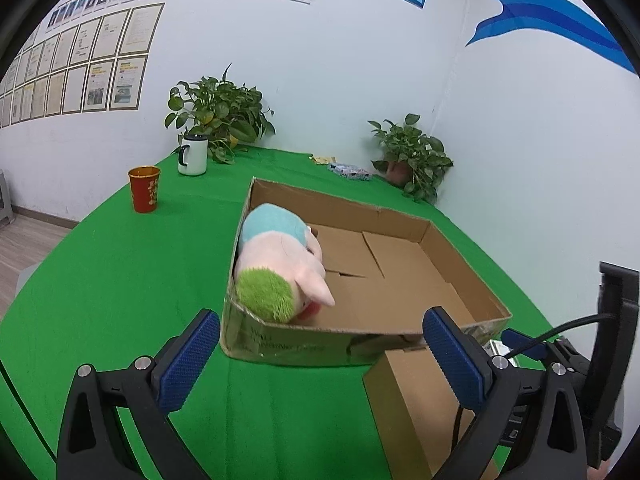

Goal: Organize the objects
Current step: 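Grasp the long cardboard insert tray with the right gripper and lift it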

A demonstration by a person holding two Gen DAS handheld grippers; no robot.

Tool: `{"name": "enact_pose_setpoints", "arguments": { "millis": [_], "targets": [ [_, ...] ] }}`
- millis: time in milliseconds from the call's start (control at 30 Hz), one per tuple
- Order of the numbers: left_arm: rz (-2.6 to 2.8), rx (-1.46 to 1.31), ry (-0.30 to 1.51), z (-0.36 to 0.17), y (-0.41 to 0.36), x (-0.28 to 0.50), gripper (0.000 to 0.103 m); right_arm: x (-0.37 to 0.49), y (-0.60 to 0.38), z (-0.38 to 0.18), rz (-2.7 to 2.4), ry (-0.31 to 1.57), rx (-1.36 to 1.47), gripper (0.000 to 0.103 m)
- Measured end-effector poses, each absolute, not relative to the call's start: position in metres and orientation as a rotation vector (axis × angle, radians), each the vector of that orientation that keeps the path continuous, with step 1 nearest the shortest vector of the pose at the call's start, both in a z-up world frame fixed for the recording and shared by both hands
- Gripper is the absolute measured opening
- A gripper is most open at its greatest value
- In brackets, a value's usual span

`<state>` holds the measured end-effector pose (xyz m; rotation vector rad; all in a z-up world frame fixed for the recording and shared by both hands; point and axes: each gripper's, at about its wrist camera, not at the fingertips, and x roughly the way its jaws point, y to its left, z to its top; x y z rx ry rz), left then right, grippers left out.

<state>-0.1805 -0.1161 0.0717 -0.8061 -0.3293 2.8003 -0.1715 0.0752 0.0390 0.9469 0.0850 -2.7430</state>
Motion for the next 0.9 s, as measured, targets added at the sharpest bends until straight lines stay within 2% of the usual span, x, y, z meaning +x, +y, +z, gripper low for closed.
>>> {"name": "enact_pose_setpoints", "arguments": {
  "millis": [333,400,600,733,833,900],
  "targets": [
    [2.553,-1.0,-0.395,0.035,-0.092,-0.166,0.101,-0.108,0.107,0.01,-2.574,-0.026,1.124,0.102],
    [2.481,-1.073,-0.436,0.02,-0.088,-0.168,0.095,-0.099,0.105,0.0,-2.508,-0.044,1.18,0.102],
    [2.339,-1.173,-0.455,-0.005,-0.076,-0.161,0.079,-0.071,0.088,-0.011,-2.426,0.029,1.202,0.102],
    [2.286,-1.187,-0.451,-0.011,-0.068,-0.152,0.076,-0.066,0.074,-0.014,-2.409,0.125,1.206,0.101],
    [2.266,-1.199,-0.445,-0.014,-0.066,-0.147,0.076,-0.061,0.069,-0.017,-2.437,0.193,1.195,0.091],
    [2.262,-1.209,-0.457,-0.017,-0.068,-0.143,0.076,-0.061,0.07,-0.017,-2.434,0.18,1.187,0.09]
  ]
}}
